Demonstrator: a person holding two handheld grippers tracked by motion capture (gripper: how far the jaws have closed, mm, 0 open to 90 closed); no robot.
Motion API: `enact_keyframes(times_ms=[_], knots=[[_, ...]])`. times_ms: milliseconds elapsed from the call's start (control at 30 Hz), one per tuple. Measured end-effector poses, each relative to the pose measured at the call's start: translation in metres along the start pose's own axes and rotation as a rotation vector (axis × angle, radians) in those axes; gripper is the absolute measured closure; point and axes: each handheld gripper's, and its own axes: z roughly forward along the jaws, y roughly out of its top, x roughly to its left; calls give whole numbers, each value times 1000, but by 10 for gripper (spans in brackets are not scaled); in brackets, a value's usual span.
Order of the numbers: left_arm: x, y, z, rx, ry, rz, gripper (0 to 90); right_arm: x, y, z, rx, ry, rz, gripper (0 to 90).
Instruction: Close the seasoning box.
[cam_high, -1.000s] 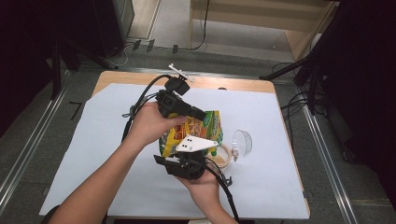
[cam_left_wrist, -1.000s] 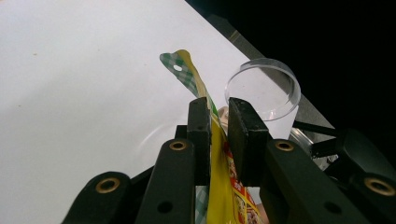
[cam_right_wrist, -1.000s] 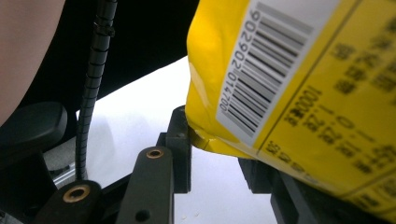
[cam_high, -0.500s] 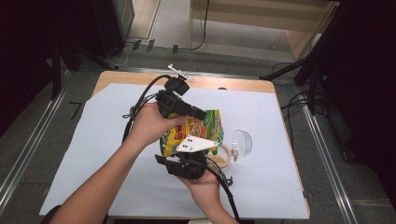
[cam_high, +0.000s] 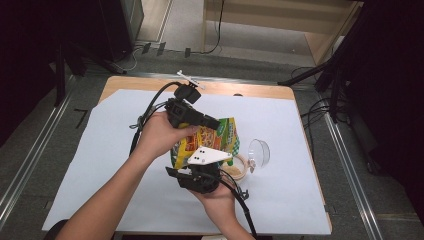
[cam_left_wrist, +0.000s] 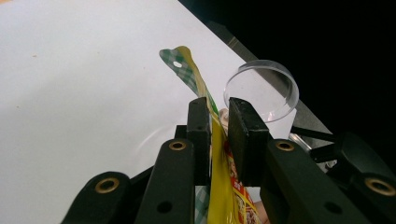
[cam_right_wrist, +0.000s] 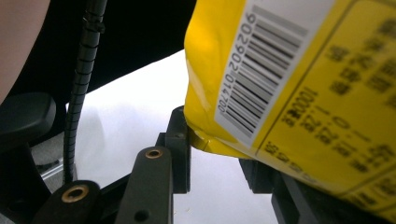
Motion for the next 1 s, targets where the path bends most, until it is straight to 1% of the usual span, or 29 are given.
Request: enact_keyframes(times_ms=[100, 267, 400, 467, 533, 733, 900, 1000], knots=[[1, -1, 0, -10, -6, -4, 792, 0, -1, 1, 3, 0, 1, 690], [0, 0, -1, -8, 1, 0, 792, 0, 0, 1, 0, 1, -2, 690], [-1, 2, 0, 5, 7, 5, 792, 0, 1, 0, -4, 8, 5, 690], [-2, 4, 1, 19, 16, 14, 792, 0, 1, -1, -9, 11, 11, 690], [-3, 7, 3, 31, 27, 12, 791, 0, 2, -2, -14, 17, 25, 690], [-1, 9, 5, 42, 22, 8, 791, -1, 3, -4, -19, 20, 38, 690], [-2, 9, 6, 42, 18, 2, 791, 0, 3, -4, -19, 21, 45, 690], [-3, 9, 7, 48, 19, 10, 789, 1, 2, -4, -21, 20, 46, 694]])
